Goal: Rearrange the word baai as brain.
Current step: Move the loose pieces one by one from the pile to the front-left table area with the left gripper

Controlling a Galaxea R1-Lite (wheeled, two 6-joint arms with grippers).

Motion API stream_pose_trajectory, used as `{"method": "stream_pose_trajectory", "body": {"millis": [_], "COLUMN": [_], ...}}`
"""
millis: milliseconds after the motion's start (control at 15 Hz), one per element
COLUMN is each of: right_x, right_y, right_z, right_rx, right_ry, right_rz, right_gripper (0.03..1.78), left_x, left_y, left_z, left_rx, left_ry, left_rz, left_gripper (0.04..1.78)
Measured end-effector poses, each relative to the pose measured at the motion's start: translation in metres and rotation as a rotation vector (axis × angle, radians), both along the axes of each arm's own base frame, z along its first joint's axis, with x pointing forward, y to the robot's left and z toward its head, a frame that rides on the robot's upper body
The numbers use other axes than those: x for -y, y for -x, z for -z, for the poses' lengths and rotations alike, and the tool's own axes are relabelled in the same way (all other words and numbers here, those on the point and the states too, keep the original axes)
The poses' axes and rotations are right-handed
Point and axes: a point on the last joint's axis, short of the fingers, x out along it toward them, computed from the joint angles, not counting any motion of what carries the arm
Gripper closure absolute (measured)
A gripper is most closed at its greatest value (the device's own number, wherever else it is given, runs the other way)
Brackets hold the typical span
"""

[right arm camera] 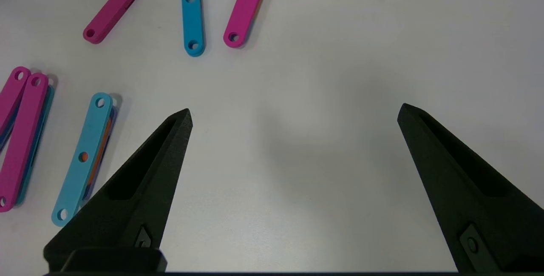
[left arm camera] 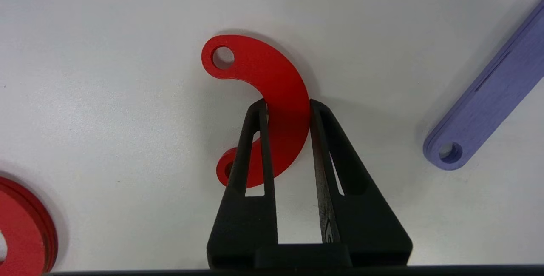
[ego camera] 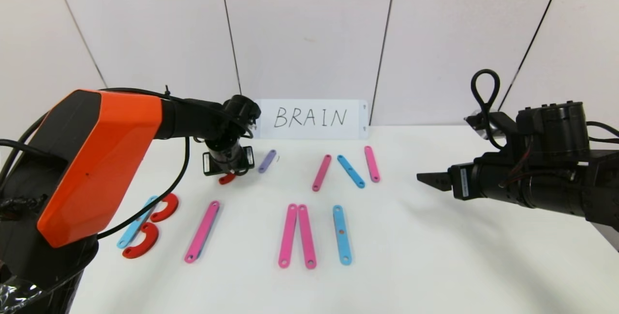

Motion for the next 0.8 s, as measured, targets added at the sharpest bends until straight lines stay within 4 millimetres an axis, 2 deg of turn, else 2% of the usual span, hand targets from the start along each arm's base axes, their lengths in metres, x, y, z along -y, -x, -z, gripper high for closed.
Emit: {"method": "stream_pose_trajectory", "body": {"millis": [400, 800], "right_x": [0.0, 0.002], "right_y": [0.0, 0.0], "right_z": [-0.001, -0.001], "right_rx": [0.002, 0.003], "right_ry": [-0.002, -0.003], "right_rz": [0.003, 0.011], "right_gripper": [0.11, 0.11], "left_x": [0.008, 0.014], "left_y": [0.017, 0.05], "left_z": [-0.027, -0.04], "left_rx": [-0.006, -0.165], "left_ry": [0.009, 0.043], "left_rz": [0.107, 0.262], "left_gripper": [1.52, 1.52]}}
